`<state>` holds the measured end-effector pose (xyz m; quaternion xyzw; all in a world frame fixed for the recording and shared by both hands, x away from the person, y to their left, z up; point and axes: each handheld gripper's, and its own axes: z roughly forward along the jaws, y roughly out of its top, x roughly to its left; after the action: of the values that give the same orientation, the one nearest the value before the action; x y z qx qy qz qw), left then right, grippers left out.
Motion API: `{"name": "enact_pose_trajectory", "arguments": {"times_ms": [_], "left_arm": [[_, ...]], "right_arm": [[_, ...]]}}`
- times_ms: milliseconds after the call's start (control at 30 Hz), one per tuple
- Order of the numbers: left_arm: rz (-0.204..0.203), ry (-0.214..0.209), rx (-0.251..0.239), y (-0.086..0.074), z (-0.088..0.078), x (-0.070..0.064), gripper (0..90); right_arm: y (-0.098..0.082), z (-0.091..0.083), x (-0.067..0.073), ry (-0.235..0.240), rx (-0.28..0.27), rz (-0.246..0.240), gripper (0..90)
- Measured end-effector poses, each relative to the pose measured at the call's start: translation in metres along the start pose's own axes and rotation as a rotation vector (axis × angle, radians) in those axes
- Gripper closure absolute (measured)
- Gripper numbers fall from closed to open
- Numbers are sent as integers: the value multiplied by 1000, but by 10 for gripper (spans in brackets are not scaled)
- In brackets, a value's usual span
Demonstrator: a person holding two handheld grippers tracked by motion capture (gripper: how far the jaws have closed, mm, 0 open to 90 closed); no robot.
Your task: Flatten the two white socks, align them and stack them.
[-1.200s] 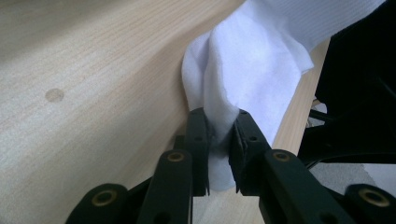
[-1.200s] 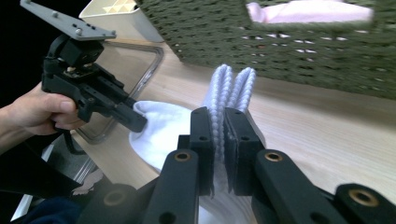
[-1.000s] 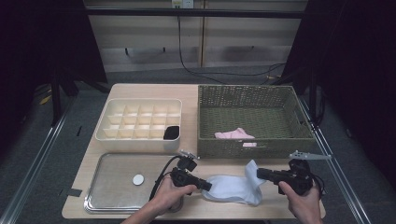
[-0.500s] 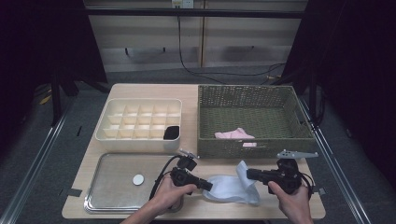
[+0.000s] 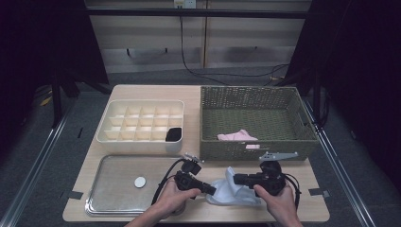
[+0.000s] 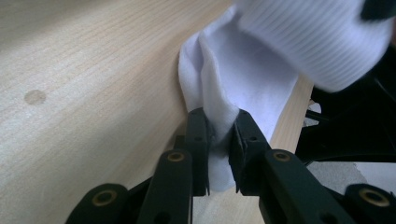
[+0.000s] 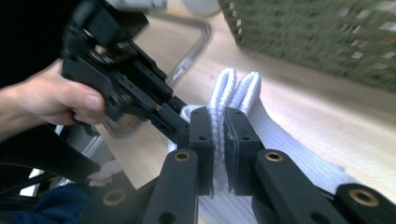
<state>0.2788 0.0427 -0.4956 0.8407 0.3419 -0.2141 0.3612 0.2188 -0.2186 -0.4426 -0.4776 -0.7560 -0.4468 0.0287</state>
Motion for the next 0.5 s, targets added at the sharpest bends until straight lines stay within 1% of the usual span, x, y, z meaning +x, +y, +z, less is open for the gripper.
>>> {"name": "enact_pose_trajectory", "arguments": {"times_ms": [33, 67, 100, 133, 167, 233, 300, 367, 400, 433, 500], "left_arm": [[0, 0, 0, 0, 0, 0, 789], [8, -5, 10, 0, -1, 2, 789], [8, -5, 10, 0, -1, 2, 789], [5, -3, 12, 0, -1, 3, 788], [5, -3, 12, 0, -1, 3, 788], [-10, 0, 8, 0, 1, 2, 781], [-1, 2, 14, 1, 1, 2, 778], [-4, 2, 7, 0, 1, 2, 776], [-3, 5, 18, 0, -1, 3, 732], [-3, 5, 18, 0, -1, 3, 695], [2, -8, 13, 0, -5, 2, 660]], "right_arm": [[-3, 4, -1, -1, 7, 3, 827], [-5, 8, -3, 4, 17, 13, 827], [-5, 8, -3, 4, 17, 13, 827], [-8, 12, -5, -7, 29, 22, 827], [-8, 12, -5, -7, 29, 22, 827], [-11, 17, -4, -9, 43, 22, 824], [-13, 22, -5, -5, 55, 28, 820], [-14, 25, -5, -8, 61, 28, 819], [-15, 27, -4, -4, 67, 30, 812], [-15, 28, -3, -2, 71, 28, 811], [-16, 31, -3, -2, 83, 21, 798]]}}
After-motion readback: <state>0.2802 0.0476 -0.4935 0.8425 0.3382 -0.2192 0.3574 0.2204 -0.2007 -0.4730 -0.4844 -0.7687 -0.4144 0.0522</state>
